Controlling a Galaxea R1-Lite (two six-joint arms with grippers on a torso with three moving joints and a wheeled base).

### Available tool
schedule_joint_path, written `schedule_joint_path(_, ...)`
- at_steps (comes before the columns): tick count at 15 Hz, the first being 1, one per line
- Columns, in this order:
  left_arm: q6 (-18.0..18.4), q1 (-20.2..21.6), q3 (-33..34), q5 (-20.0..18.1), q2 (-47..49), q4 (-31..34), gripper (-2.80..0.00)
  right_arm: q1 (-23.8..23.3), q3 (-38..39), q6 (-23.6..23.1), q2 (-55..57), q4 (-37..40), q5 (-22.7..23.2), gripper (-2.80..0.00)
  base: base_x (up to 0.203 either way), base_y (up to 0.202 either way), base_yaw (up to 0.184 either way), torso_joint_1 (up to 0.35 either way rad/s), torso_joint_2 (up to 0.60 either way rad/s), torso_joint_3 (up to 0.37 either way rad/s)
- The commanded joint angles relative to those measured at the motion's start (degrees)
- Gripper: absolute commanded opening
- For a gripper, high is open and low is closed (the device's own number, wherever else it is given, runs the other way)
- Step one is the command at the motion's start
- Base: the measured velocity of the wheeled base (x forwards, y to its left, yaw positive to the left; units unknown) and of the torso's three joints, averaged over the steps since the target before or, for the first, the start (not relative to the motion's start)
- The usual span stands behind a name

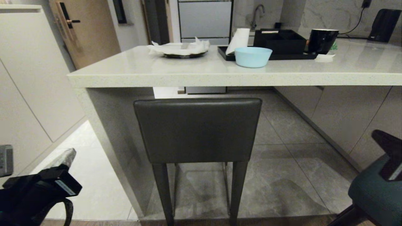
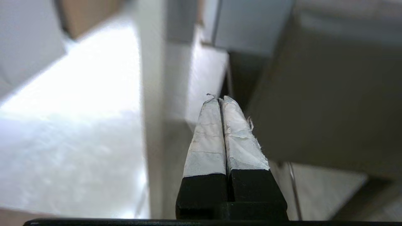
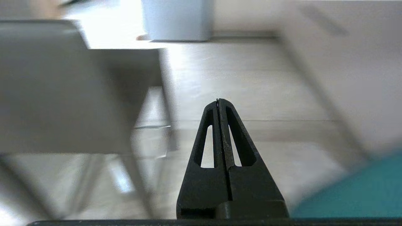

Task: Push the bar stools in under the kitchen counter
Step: Push the blue chair back under the dining table

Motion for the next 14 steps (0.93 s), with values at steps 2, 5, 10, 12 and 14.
schedule_joint_path(2, 2.2, 2.6, -3.1, 0.5, -21.3, 13.0, -2.80, -9.3, 2.6, -3.1, -20.3, 8.4, -0.5, -2.80, 0.000, 0.000, 0.000, 0.000, 0.00, 0.000)
schedule_joint_path(5, 3.3, 6.9, -4.7, 0.4, -35.2, 28.8, -2.80, -17.8, 5.0, -4.7, -34.7, 17.2, 1.5, -2.80, 0.000, 0.000, 0.000, 0.000, 0.00, 0.000)
schedule_joint_path(10, 6.5, 15.1, -0.3, -2.3, -55.0, 40.1, -2.80, -22.4, 12.9, -3.4, -40.3, 11.9, 5.5, -2.80, 0.000, 0.000, 0.000, 0.000, 0.00, 0.000)
schedule_joint_path(12, 8.7, 16.4, 1.6, -2.9, -54.8, 42.5, -2.80, -19.7, 8.7, 1.3, -40.9, 19.9, 7.0, -2.80, 0.000, 0.000, 0.000, 0.000, 0.00, 0.000)
schedule_joint_path(14, 8.8, 16.6, 1.6, 1.5, -54.8, 42.5, -2.80, -18.4, 4.6, 5.3, -43.6, 30.2, 9.0, -2.80, 0.000, 0.000, 0.000, 0.000, 0.00, 0.000)
